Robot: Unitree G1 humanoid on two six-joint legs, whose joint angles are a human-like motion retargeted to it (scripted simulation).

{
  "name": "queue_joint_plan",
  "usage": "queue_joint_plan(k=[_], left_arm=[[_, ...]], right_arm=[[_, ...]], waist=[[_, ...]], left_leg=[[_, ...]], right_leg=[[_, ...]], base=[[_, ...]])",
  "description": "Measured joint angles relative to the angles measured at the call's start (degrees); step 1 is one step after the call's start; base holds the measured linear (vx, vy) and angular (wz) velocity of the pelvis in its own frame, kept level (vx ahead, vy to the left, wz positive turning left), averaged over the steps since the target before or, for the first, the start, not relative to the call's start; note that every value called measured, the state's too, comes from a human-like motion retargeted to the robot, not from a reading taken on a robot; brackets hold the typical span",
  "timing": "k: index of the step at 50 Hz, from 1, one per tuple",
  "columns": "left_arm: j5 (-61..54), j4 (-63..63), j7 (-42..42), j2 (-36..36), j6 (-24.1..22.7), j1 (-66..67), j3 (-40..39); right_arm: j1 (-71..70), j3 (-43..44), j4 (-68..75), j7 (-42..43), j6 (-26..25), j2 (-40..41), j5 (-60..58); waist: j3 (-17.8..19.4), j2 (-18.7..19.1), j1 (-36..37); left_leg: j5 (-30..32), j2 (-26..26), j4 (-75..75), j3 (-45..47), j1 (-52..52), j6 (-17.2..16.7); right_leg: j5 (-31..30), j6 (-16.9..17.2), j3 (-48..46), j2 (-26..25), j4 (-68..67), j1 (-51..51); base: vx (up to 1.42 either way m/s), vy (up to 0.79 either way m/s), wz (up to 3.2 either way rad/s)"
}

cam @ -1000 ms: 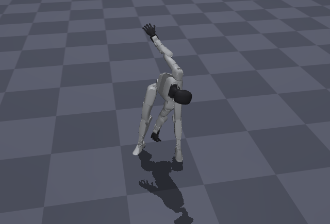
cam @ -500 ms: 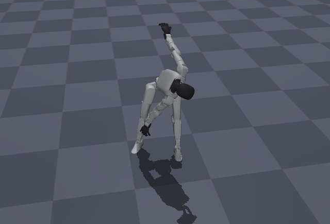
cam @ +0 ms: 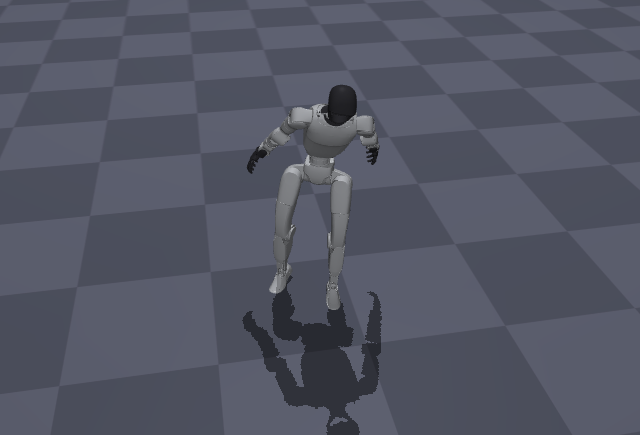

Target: Upper body actions

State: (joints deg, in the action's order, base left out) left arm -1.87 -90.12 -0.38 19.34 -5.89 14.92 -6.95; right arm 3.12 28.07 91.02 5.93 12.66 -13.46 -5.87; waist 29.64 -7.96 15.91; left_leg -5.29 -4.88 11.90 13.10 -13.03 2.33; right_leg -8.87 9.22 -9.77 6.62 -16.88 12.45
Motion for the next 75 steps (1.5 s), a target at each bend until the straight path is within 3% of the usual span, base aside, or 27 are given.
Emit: queue_joint_plan(k=[2,3,5,7,8,10,13,15,23,27,34,40,50,60,75], left_arm=[[0.58,0.83,0.79,-0.92,-0.33,-0.95,-0.82],[0.54,0.97,1.09,-1.50,-0.46,-1.19,-1.32],[0.41,1.08,1.24,-2.60,-0.52,-1.89,-2.29],[0.86,1.93,0.39,-3.37,-0.47,-2.76,-3.57],[1.42,2.48,0.16,-3.61,-0.74,-3.36,-4.30],[1.94,3.19,0.87,-3.53,-1.62,-4.87,-4.57],[0.15,3.84,2.10,-4.59,-3.23,-6.51,-1.81],[-0.86,4.32,1.09,-4.97,-3.17,-7.82,0.15],[4.23,9.14,-13.99,-2.93,3.25,-10.76,2.71],[8.31,14.94,-20.78,-1.10,5.51,-9.98,3.31],[7.38,18.81,-15.10,-1.01,5.27,-10.01,3.92],[4.78,11.32,-12.00,-4.66,5.67,-11.34,3.79],[6.06,0.60,-3.12,-10.25,5.47,-8.83,5.40],[-2.03,-2.00,-3.17,-13.66,6.30,-7.98,1.28],[1.60,2.31,-7.61,-10.76,8.47,-13.48,1.73]], right_arm=[[0.10,-1.97,0.67,2.51,0.17,-0.02,-2.89],[0.49,-3.32,0.91,4.88,0.82,0.02,-4.39],[1.28,-5.93,1.64,10.18,1.92,0.27,-6.98],[1.51,-7.03,2.48,14.61,1.69,1.04,-10.23],[1.62,-6.72,2.67,15.92,1.12,1.67,-12.06],[1.80,-5.26,2.58,16.11,-0.65,3.37,-15.50],[1.29,-4.85,1.41,12.76,-2.70,4.51,-18.01],[-0.12,-6.71,-0.05,9.89,-3.73,5.12,-19.15],[-5.22,-12.88,-6.08,-8.55,-9.39,7.49,-25.94],[-3.07,-14.80,-10.05,-9.66,-10.56,8.05,-27.00],[0.04,-15.00,-6.99,-9.27,-11.22,7.84,-24.34],[1.20,-14.75,-0.38,-10.22,-15.17,6.88,-23.44],[3.17,-14.76,-3.31,-8.42,-12.55,8.18,-23.03],[2.39,-15.35,-5.02,-13.29,-10.01,8.74,-19.94],[1.52,-18.72,-6.06,-10.07,-11.67,9.13,-23.31]], waist=[[-1.86,-0.28,-3.19],[-3.55,-0.11,-5.02],[-7.43,1.06,-8.01],[-11.03,1.38,-8.03],[-12.95,0.90,-7.60],[-16.65,1.34,-5.57],[-21.38,3.23,-5.57],[-23.17,4.17,-7.08],[-25.31,7.59,-14.08],[-27.55,8.61,-16.10],[-28.97,8.20,-15.28],[-29.74,7.02,-13.25],[-29.78,6.51,-12.62],[-29.88,6.35,-12.06],[-29.75,5.69,-12.58]], left_leg=[[0.22,1.60,-2.13,1.17,3.75,0.15],[0.45,2.29,-3.27,1.29,5.12,0.21],[1.05,2.90,-5.44,1.22,7.15,0.22],[1.71,4.15,-7.84,3.10,9.31,0.13],[2.14,5.55,-9.36,4.05,10.29,0.05],[2.93,6.74,-11.96,5.41,11.91,-0.16],[2.92,6.96,-12.47,5.78,12.24,-0.11],[2.51,6.74,-12.31,6.69,12.61,-0.19],[2.74,5.57,-12.78,6.79,14.54,-0.62],[3.11,5.29,-12.97,5.36,14.26,-0.85],[3.36,5.46,-12.79,3.45,14.70,-1.21],[3.42,6.31,-12.88,2.78,15.30,-1.35],[3.79,6.88,-13.31,2.01,15.69,-1.21],[4.35,7.50,-14.11,2.00,15.98,-0.84],[5.27,8.25,-14.40,0.49,15.60,-0.31]], right_leg=[[2.30,2.87,3.00,-2.10,2.24,-3.54],[3.44,2.67,2.81,-2.69,3.71,-4.94],[6.77,-1.60,-1.07,-3.15,6.83,-7.13],[6.48,-5.64,-13.03,-1.37,10.44,-10.02],[6.60,-6.05,-9.78,-2.06,11.84,-10.64],[5.74,-4.38,-3.07,-1.63,12.61,-9.90],[4.32,-4.64,-9.76,-0.89,14.91,-11.11],[4.72,-5.11,-6.91,-1.80,14.98,-11.16],[5.03,-5.38,-6.31,-3.01,14.41,-12.46],[5.75,-5.43,-6.31,-3.46,14.40,-12.79],[6.69,-5.81,-7.70,-3.56,14.80,-14.45],[7.34,-6.17,-8.23,-3.11,15.17,-15.47],[7.82,-6.26,-8.90,-2.90,15.15,-16.09],[7.45,-6.14,-9.16,-2.44,14.96,-15.83],[6.92,-6.07,-10.69,-1.76,14.88,-15.74]], base=[[0.23,0.74,-0.20],[0.25,0.68,0.00],[0.13,0.64,-0.06],[0.10,0.52,-0.57],[0.07,0.49,-0.64],[0.05,0.50,-0.49],[0.05,0.52,-0.18],[-0.03,0.35,-0.29],[-0.05,0.23,-0.05],[0.06,0.13,0.30],[0.05,0.04,0.25],[0.07,0.02,0.12],[0.03,-0.01,0.06],[0.01,0.00,0.00],[0.00,0.00,0.00]])
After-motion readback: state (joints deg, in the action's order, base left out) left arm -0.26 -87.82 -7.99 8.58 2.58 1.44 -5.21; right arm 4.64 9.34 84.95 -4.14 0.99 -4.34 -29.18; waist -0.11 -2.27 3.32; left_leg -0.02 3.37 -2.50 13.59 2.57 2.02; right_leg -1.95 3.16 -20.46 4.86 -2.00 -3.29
